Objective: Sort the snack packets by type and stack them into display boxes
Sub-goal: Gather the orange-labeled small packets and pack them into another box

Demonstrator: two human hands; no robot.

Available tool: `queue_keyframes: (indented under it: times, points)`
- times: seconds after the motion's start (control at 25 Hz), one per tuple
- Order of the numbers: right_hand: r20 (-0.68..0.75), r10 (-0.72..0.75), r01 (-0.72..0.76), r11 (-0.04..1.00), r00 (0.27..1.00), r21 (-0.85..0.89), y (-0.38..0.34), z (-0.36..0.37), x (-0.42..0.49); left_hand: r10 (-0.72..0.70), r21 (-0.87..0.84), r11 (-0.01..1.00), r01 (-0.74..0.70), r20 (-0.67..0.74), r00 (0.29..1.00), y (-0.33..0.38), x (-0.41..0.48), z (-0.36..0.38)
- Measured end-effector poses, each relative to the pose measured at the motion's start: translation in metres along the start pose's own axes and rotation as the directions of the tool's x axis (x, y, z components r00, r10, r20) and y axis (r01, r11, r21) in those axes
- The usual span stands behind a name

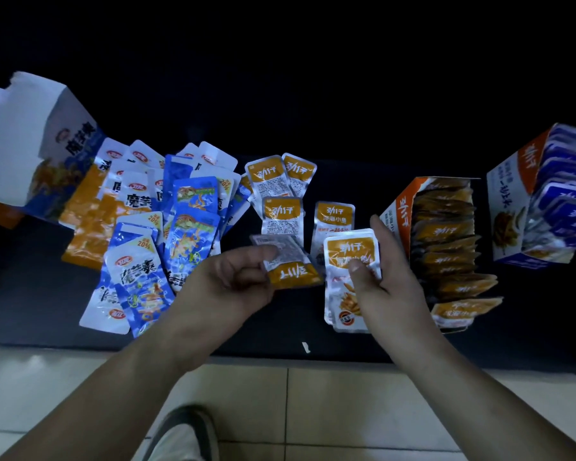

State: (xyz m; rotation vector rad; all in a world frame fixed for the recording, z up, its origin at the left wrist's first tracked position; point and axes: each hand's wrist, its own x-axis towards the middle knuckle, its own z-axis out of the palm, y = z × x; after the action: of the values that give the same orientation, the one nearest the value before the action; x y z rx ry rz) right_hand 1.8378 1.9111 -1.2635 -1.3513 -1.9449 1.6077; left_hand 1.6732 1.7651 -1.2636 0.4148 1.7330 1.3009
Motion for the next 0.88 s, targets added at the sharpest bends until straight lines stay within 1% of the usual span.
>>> queue_keyframes:
  times: [0.04, 0.08, 0.12, 0.16, 0.24, 0.28, 0.32, 0.36, 0.48, 0.52, 0.64, 0.68, 0.76, 0.8, 0.84, 0.88]
  points:
    - [-0.014, 0.018, -0.017, 1.0, 1.0, 0.016, 0.001, 0.001, 0.0, 0.055, 0.057, 0.997, -0.051, -0.066, 0.996, 0.0, -0.002, 0.0]
    - [-0.028, 0.037, -0.036, 0.999, 0.999, 0.035, 0.002, 0.002, 0.001, 0.098, 0.075, 0.993, -0.089, -0.116, 0.988, -0.001, -0.003, 0.0]
    - [-0.038, 0.046, -0.044, 0.998, 0.998, 0.048, 0.002, 0.003, 0.001, 0.127, 0.089, 0.989, -0.115, -0.144, 0.981, -0.001, -0.005, 0.001]
    - [-0.033, 0.045, -0.043, 0.998, 0.998, 0.052, 0.001, 0.005, 0.001, 0.126, 0.091, 0.99, -0.112, -0.164, 0.978, -0.004, -0.005, 0.001]
    - [-0.002, 0.035, -0.035, 0.998, 0.999, 0.058, -0.001, 0.006, 0.0, 0.048, -0.027, 0.998, -0.052, -0.15, 0.988, -0.003, -0.008, 0.004]
    - [0.012, 0.042, -0.043, 0.998, 0.999, 0.052, -0.003, 0.008, 0.0, 0.012, -0.086, 0.996, -0.022, -0.117, 0.993, 0.0, -0.01, 0.006]
    - [0.023, 0.048, -0.049, 0.998, 0.999, 0.041, -0.005, 0.009, -0.001, 0.001, -0.107, 0.994, -0.009, -0.069, 0.998, 0.0, -0.012, 0.009]
    - [0.032, 0.044, -0.045, 0.998, 0.999, 0.047, -0.005, 0.01, -0.001, 0.005, -0.079, 0.997, -0.008, -0.036, 0.999, -0.001, -0.013, 0.013]
    - [0.06, 0.027, -0.033, 0.995, 0.998, 0.099, -0.011, 0.018, -0.006, 0.082, 0.12, 0.99, -0.076, -0.052, 0.995, -0.008, -0.012, 0.022]
    - [0.06, 0.022, -0.029, 0.994, 0.998, 0.11, -0.014, 0.02, -0.008, 0.109, 0.141, 0.985, -0.098, -0.068, 0.992, -0.007, -0.013, 0.026]
    - [0.084, 0.005, -0.018, 0.989, 0.996, 0.15, -0.03, 0.021, -0.018, 0.208, 0.103, 0.974, -0.2, -0.069, 0.976, -0.005, -0.017, 0.038]
    - [0.099, -0.011, -0.003, 0.99, 0.995, 0.142, -0.031, 0.019, -0.019, 0.262, 0.15, 0.957, -0.248, -0.08, 0.962, -0.007, -0.019, 0.04]
    - [0.112, -0.016, 0.004, 0.994, 0.994, 0.108, -0.034, 0.012, -0.024, 0.415, 0.379, 0.857, -0.35, -0.104, 0.904, -0.011, -0.023, 0.044]
    - [0.114, -0.016, 0.004, 0.994, 0.993, 0.105, -0.037, 0.007, -0.028, 0.454, 0.436, 0.819, -0.373, -0.095, 0.886, -0.011, -0.027, 0.047]
    - [0.113, -0.015, 0.003, 0.994, 0.993, 0.106, -0.036, 0.0, -0.034, 0.443, 0.413, 0.827, -0.383, -0.057, 0.895, -0.007, -0.034, 0.055]
    - [0.101, -0.023, 0.012, 0.994, 0.995, 0.113, -0.036, -0.008, -0.04, 0.411, 0.344, 0.855, -0.387, 0.006, 0.912, -0.001, -0.042, 0.063]
